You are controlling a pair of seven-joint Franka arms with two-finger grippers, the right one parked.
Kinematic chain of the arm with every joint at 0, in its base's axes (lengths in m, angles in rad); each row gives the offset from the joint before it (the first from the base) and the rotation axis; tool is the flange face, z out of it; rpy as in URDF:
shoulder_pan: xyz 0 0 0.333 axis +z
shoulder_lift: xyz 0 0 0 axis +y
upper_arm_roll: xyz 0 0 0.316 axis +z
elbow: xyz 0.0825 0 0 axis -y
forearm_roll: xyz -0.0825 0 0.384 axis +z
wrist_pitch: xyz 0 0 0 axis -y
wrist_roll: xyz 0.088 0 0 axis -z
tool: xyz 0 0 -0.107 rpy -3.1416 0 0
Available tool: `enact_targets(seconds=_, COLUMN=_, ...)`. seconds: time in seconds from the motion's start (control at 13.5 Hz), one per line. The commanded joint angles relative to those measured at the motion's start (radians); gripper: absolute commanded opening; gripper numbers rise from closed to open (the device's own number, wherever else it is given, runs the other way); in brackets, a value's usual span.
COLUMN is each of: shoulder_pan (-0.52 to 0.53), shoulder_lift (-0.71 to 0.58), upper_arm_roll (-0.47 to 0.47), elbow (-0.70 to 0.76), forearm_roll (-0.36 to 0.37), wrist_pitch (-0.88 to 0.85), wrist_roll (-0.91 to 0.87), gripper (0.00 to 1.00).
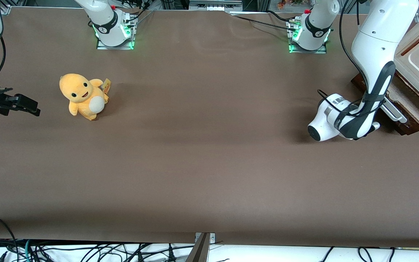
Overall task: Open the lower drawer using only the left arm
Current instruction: 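Pull the gripped handle away from the cabinet to slide the drawer out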
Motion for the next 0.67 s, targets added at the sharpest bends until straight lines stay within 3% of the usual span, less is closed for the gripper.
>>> enact_targets(seconds=0.0, shoulder_pan=-0.03, shoulder_lift=0.001, upper_arm_roll=0.0, elbow=0.042, forearm_roll=-0.034, wrist_pitch=-0.059, wrist_roll=0.015, gripper=0.02)
enact_targets(seconds=0.59, shoulder_pan=-0.035, shoulder_lift=0.01, upper_arm_roll=0.0, elbow=0.06, forearm_roll=-0.034, wrist_pitch=-0.068, wrist_roll=0.029, gripper=0.02)
